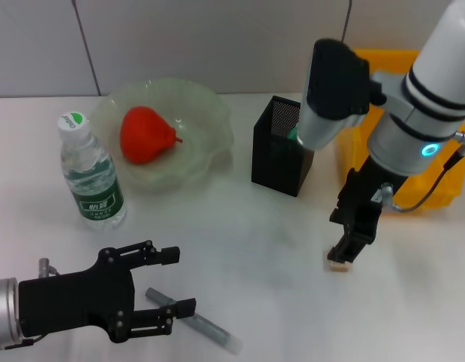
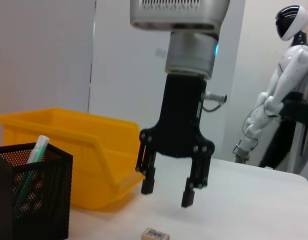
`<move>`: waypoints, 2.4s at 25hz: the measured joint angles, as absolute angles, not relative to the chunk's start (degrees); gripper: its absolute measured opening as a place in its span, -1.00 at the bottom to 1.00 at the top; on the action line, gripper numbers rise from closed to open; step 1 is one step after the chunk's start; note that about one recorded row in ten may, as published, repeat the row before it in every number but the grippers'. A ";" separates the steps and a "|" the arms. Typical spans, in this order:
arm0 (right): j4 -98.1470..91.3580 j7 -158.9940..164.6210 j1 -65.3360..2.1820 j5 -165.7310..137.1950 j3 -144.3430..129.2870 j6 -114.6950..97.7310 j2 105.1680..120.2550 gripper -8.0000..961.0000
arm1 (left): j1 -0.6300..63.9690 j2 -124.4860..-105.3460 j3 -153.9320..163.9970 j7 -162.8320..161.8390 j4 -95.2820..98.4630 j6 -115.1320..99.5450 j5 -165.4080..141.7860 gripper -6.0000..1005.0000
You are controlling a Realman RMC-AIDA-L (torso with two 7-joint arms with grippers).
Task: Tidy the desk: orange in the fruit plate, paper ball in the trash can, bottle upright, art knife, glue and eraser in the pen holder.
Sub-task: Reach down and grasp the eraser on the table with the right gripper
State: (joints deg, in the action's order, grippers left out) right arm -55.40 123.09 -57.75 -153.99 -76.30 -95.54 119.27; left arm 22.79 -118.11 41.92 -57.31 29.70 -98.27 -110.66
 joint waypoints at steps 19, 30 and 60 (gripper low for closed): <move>-43.13 121.05 -59.48 -155.08 -81.37 -84.41 119.59 0.34 | 22.69 -118.12 41.92 -57.52 29.70 -98.35 -110.56 0.57; -40.61 120.50 -59.73 -153.34 -84.06 -81.27 119.81 0.26 | 22.67 -118.11 42.24 -57.33 29.10 -98.17 -110.86 0.57; -38.99 120.41 -59.53 -152.72 -86.10 -79.13 119.79 0.25 | 22.16 -118.00 42.52 -57.21 29.53 -97.56 -111.88 0.57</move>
State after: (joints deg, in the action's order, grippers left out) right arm -38.99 120.41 -59.53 -152.72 -86.10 -79.13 119.79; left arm 22.16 -118.00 42.52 -57.21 29.53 -97.56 -111.88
